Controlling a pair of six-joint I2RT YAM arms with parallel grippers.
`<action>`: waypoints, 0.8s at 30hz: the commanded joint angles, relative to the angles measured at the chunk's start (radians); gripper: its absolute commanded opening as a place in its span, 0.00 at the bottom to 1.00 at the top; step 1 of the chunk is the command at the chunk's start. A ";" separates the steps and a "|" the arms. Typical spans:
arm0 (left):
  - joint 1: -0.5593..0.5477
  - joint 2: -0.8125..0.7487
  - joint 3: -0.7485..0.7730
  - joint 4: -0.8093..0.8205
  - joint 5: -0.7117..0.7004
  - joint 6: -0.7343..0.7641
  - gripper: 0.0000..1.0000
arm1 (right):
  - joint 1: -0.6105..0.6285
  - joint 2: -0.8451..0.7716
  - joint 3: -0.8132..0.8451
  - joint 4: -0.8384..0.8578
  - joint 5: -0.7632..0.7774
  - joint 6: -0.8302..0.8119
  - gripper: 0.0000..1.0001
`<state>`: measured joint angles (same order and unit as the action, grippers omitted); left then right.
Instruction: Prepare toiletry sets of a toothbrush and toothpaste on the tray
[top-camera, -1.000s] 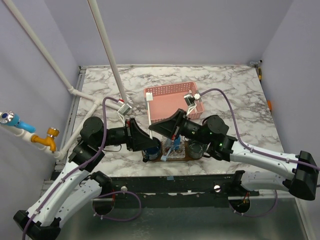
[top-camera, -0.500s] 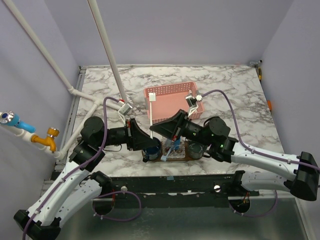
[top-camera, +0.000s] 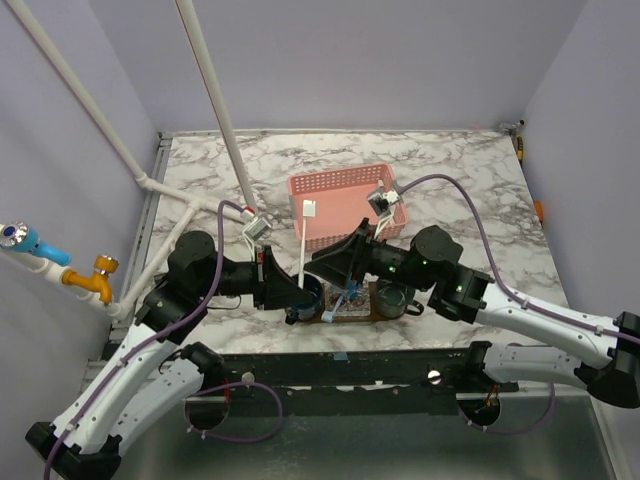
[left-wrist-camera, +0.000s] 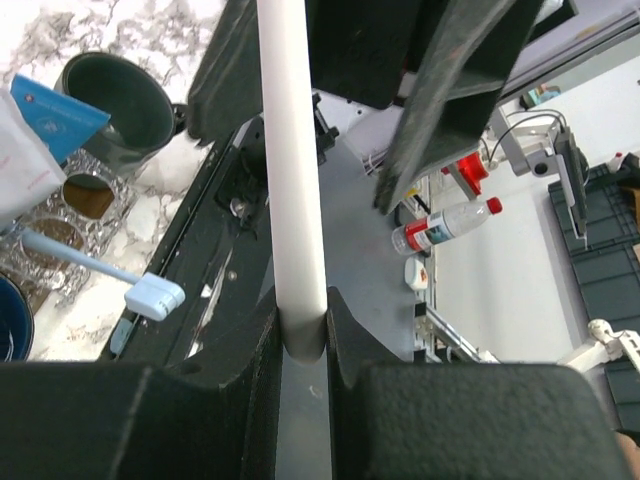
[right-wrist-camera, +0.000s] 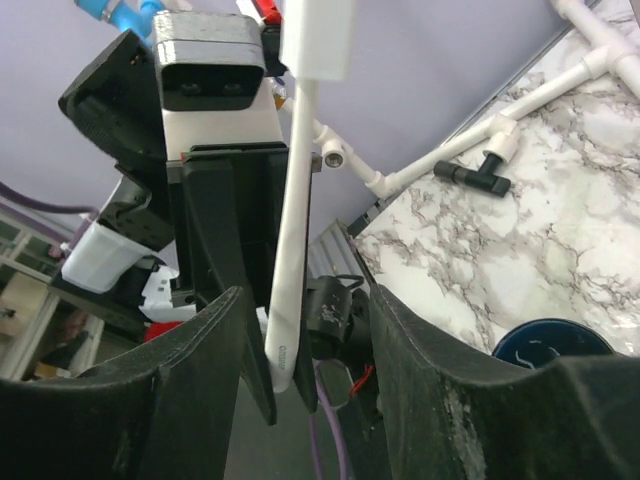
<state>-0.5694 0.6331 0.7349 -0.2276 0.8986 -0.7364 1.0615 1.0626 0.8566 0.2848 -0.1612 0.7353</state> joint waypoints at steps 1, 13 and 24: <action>0.003 -0.020 0.052 -0.171 0.048 0.138 0.00 | 0.006 -0.050 0.077 -0.197 -0.047 -0.123 0.57; 0.003 -0.054 0.102 -0.397 0.124 0.326 0.00 | 0.005 -0.105 0.170 -0.472 -0.100 -0.244 0.65; -0.109 -0.061 0.097 -0.434 0.074 0.352 0.00 | 0.006 -0.107 0.264 -0.570 -0.177 -0.260 0.69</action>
<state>-0.6338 0.5797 0.8207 -0.6285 0.9855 -0.4248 1.0615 0.9718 1.0710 -0.2203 -0.2855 0.4984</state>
